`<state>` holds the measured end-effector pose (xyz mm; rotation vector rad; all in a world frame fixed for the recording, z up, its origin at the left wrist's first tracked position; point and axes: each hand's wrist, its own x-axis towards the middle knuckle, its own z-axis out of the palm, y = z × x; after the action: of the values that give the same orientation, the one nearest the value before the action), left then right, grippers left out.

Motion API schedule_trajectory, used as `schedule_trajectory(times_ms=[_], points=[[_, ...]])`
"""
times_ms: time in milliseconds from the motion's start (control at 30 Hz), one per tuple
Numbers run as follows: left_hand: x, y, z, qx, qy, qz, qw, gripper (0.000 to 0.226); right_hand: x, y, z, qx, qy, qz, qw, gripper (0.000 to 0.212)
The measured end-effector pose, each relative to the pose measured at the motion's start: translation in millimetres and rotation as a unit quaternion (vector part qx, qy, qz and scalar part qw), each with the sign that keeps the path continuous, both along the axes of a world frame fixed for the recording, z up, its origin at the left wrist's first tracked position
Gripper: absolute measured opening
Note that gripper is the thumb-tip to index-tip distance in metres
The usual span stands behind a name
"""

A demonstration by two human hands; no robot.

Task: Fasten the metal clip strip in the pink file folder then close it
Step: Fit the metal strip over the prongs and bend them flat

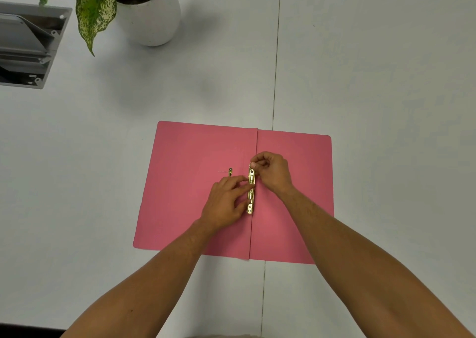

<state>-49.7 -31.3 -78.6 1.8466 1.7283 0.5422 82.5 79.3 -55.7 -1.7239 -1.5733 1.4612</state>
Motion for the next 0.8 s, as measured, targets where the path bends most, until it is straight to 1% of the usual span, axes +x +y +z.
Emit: schedule_trajectory(times_ms=[100,267,600,800], points=[[-2.9,3.9,-0.8,0.0,0.024,-0.02,1.0,0.044,1.8,-0.4,-3.8,0.014,-0.013,0.009,1.0,0.008],[-2.0,8.8,-3.1,-0.025,0.06,-0.043,0.997,0.05,2.0,-0.7,-8.3,0.026,-0.041,0.024,0.999,0.008],[3.8,11.7,-2.8,-0.027,0.108,-0.041,0.993,0.053,3.5,-4.1,-12.1,0.054,-0.074,0.052,0.994,0.011],[6.0,13.9,-1.3,-0.039,0.124,-0.041,0.991,0.052,4.8,-10.0,-11.0,0.086,-0.096,0.086,0.988,0.024]])
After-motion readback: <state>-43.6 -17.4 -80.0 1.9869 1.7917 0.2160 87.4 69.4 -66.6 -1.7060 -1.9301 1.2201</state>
